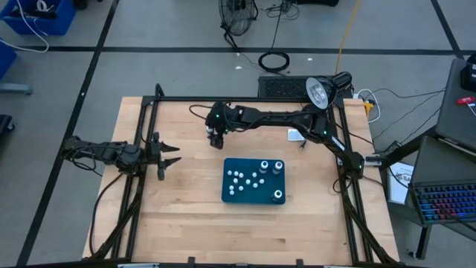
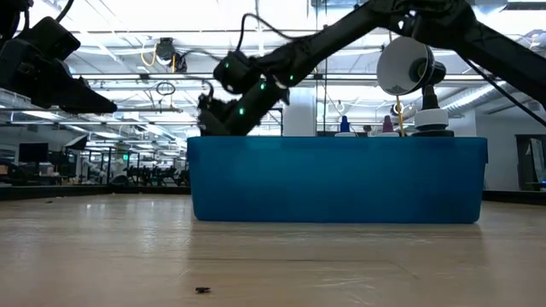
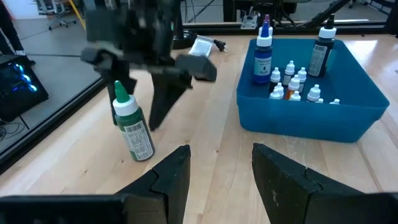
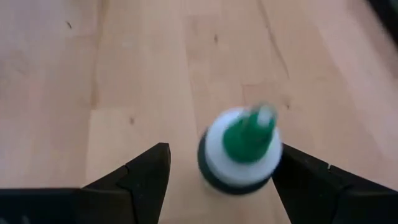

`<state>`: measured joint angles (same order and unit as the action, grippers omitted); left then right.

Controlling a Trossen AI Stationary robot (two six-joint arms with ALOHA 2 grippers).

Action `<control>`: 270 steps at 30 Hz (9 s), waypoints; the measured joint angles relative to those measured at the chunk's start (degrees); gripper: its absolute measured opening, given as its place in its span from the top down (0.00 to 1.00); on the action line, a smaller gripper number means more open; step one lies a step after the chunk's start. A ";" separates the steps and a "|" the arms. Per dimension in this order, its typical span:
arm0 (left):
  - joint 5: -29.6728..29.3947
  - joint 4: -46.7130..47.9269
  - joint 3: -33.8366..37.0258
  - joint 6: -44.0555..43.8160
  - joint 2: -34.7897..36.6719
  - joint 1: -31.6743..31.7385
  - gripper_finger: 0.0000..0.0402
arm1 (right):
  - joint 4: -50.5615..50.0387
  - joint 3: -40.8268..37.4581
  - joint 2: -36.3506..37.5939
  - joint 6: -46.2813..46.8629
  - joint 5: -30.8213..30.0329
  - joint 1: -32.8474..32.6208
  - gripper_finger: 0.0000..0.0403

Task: Pick & Place food coloring
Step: Put the large green food coloring bottle into the blue bin, then return to Home Position

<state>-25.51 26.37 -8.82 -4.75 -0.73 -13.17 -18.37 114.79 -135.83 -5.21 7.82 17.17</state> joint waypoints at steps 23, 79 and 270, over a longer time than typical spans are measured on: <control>-0.01 0.00 0.00 0.00 0.00 0.02 0.56 | 3.69 -0.02 -0.94 -4.80 -0.17 0.05 0.67; -0.01 -0.02 0.00 0.00 -0.01 0.00 0.56 | 2.83 -65.62 52.32 36.39 -30.23 -35.54 0.67; -0.01 -0.02 0.00 0.00 0.00 0.00 0.56 | 30.11 -113.92 134.99 7.53 -25.69 -35.52 0.27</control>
<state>-25.52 26.35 -8.82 -4.76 -0.73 -13.17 11.74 0.86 -0.84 2.33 -17.87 -18.35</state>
